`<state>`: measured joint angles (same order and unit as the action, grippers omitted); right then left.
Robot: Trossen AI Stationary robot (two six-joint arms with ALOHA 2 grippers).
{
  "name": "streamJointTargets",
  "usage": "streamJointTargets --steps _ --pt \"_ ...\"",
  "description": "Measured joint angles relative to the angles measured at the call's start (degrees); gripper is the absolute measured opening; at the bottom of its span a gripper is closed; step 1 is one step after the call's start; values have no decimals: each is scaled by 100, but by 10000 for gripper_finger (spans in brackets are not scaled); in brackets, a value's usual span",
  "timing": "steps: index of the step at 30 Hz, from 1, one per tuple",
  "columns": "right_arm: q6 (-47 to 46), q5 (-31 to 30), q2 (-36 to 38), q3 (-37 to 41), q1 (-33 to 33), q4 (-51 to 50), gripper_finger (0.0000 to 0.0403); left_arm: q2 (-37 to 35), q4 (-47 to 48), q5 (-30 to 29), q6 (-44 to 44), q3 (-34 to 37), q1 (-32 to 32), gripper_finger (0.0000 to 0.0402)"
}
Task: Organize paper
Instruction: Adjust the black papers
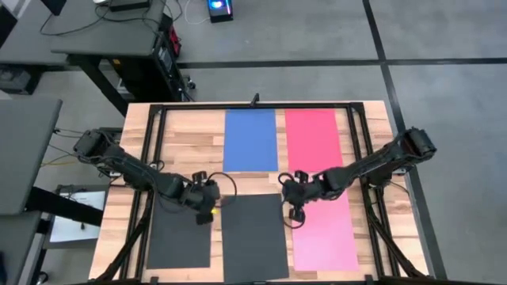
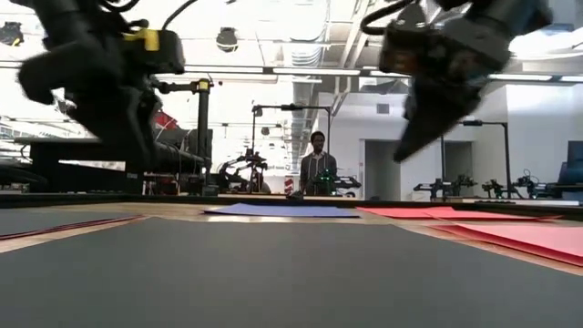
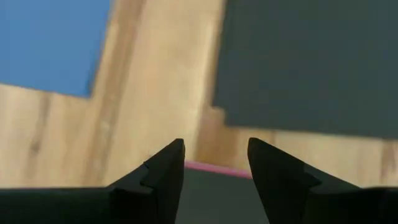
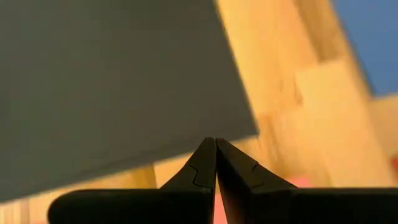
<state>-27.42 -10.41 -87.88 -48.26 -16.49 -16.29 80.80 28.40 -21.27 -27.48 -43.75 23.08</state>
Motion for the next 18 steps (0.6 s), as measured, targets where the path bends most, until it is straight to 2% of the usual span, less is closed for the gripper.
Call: streamJointTargets --steps 10,18 --pt "-519 85 -812 1 -190 -166 0 750 -9 666 -436 -2 257 162" --pt "-544 133 -963 -12 -136 -129 0 1018 -610 753 -296 -13 259 162"
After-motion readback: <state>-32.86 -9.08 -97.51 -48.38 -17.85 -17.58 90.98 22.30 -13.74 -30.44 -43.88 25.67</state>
